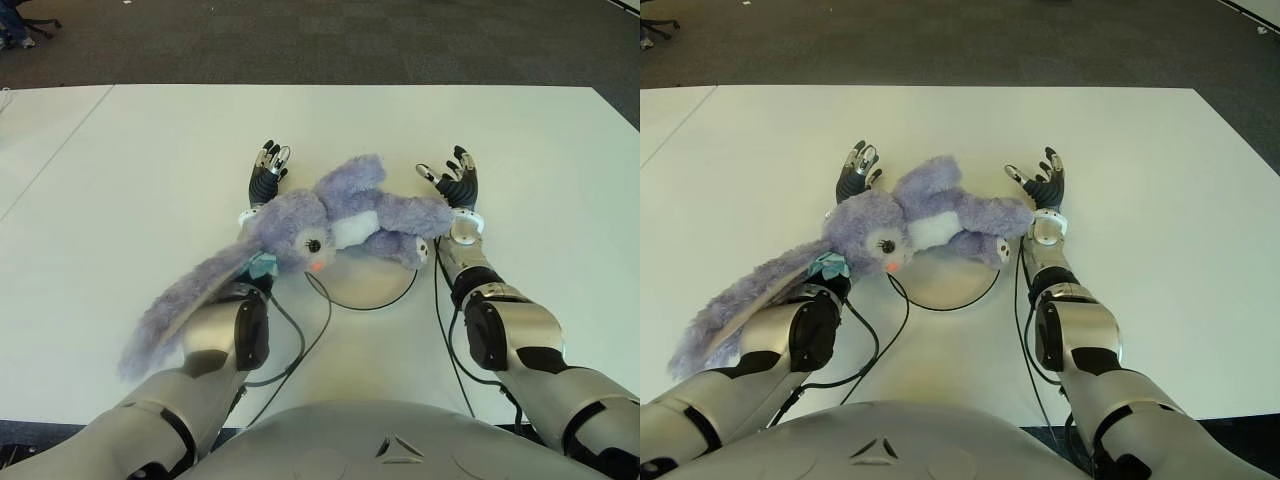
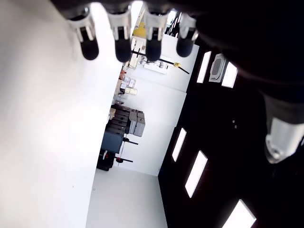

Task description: Put the doll into the plate.

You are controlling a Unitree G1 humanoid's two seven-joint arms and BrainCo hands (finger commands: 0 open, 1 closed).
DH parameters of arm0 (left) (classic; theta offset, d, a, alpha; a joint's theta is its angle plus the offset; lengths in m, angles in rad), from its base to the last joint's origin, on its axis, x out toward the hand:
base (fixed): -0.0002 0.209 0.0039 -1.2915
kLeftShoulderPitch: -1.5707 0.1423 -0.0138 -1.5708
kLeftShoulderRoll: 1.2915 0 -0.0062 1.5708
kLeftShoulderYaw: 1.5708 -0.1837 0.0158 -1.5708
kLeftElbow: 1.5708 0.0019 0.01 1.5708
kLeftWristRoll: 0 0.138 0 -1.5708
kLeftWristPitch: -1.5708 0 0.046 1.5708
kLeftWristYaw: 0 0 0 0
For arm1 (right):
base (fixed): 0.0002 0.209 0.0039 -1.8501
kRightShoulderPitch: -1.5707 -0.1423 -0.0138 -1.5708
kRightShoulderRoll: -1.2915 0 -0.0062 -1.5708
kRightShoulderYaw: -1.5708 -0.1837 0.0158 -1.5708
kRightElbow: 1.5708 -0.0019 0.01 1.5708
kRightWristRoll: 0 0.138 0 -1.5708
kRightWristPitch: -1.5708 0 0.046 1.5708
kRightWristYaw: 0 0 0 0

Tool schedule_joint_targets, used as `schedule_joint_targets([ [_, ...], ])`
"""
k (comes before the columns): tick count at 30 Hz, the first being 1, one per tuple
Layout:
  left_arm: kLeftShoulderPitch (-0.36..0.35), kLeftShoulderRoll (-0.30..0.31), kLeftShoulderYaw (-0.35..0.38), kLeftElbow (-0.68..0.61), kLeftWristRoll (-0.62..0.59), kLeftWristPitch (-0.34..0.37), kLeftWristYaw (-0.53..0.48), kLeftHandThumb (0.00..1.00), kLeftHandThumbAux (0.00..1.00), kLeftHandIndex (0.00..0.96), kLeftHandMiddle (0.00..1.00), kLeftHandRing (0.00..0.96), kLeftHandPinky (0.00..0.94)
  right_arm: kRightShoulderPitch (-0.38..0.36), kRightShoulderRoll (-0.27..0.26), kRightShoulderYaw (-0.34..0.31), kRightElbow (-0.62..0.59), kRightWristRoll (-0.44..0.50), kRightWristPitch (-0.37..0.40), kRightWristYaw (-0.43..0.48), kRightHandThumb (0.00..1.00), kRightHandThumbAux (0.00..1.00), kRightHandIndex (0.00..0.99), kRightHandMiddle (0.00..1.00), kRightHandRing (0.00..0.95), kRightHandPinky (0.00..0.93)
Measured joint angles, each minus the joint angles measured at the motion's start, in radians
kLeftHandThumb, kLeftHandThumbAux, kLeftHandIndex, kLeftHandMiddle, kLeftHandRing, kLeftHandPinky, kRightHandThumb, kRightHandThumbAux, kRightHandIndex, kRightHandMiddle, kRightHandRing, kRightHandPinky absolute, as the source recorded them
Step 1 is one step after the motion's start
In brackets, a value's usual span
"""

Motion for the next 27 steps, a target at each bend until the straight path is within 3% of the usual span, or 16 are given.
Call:
schedule_joint_targets([
  [8, 0.0, 0.001, 0.001, 0.0, -0.001, 0.0, -0.006, 0.0, 0.548, 0.0, 0.078, 0.076, 0.074, 0.035, 0.026, 0.025, -0.024, -0.042, -0.115, -0.065, 0.0, 0.789, 0.124, 0.118, 0.112, 0.134],
  [10, 0.001, 0.001, 0.002, 0.0, -0.002, 0.0, -0.011, 0.0, 0.548, 0.0, 0.079, 0.075, 0.054, 0.035, 0.025, 0.04, -0.026, -0.055, -0.115, -0.096, 0.0, 0.778, 0.12, 0.109, 0.095, 0.085],
  [18, 0.002, 0.003, 0.0, 0.0, -0.001, 0.0, -0.012, 0.0, 0.563, 0.0, 0.084, 0.08, 0.07, 0.03, 0.019, 0.151, -0.03, -0.163, -0.074, -0.223, 0.0, 0.762, 0.118, 0.113, 0.091, 0.083],
  [27, 0.002, 0.004, -0.001, 0.0, -0.001, 0.0, -0.012, 0.0, 0.594, 0.003, 0.09, 0.086, 0.087, 0.024, 0.016, 0.237, -0.031, -0.243, -0.024, -0.267, 0.0, 0.819, 0.129, 0.131, 0.107, 0.101],
])
